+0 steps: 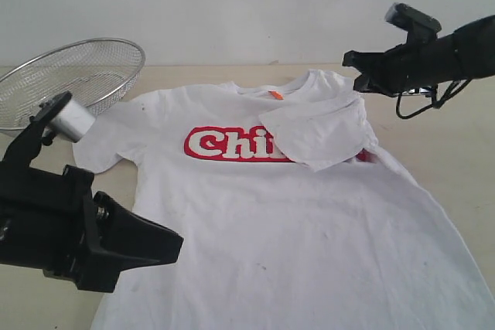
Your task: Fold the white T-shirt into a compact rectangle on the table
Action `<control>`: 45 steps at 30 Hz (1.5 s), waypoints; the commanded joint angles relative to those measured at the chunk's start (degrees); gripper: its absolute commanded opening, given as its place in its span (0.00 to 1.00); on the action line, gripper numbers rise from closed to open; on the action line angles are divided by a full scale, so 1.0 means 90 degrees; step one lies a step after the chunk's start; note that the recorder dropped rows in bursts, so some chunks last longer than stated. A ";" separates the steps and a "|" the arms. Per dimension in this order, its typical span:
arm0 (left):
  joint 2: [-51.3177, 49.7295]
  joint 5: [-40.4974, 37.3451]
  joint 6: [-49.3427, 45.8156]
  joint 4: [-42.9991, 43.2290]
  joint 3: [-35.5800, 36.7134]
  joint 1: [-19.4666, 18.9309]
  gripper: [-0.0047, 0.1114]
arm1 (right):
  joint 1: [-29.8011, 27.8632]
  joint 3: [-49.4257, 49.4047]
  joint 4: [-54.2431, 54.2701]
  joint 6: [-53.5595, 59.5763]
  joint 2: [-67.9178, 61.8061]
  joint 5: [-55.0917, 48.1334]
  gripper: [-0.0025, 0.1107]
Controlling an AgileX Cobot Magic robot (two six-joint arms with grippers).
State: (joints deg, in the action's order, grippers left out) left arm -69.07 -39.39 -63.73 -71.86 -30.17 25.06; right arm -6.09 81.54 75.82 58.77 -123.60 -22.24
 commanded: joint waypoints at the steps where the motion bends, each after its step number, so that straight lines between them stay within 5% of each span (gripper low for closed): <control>1: 0.0004 0.0074 -0.0090 -0.0107 0.0024 0.0026 0.08 | -0.0379 -0.0052 -0.2207 -0.1794 0.0732 -0.0952 0.29; 2: 0.0004 0.0074 -0.0090 -0.0107 0.0024 0.0026 0.08 | -0.0467 -0.0323 -0.2588 -0.2042 0.0962 -0.1310 0.42; 3: 0.0004 0.0074 -0.0090 -0.0107 0.0024 0.0026 0.08 | -0.0467 -0.0487 -0.2588 -0.2074 0.1079 -0.1369 0.43; 13: 0.0004 -0.0210 -0.0108 -0.0121 0.0024 0.0026 0.08 | -0.0105 -0.3621 -0.2657 -0.1356 0.2738 0.0045 0.40; 21: 0.0004 -0.0325 -0.0082 -0.0130 0.0024 0.0026 0.08 | 0.0882 -0.3653 -0.2826 -0.1337 0.2480 0.1635 0.40; 45: 0.0004 -0.0414 -0.0040 -0.0130 0.0024 0.0026 0.08 | 0.0894 -0.3653 -0.2826 -0.0688 0.2112 0.2025 0.40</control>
State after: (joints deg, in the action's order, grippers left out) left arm -69.07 -42.68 -64.19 -72.57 -30.17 25.06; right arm 1.79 48.77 50.70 52.04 -104.80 -5.07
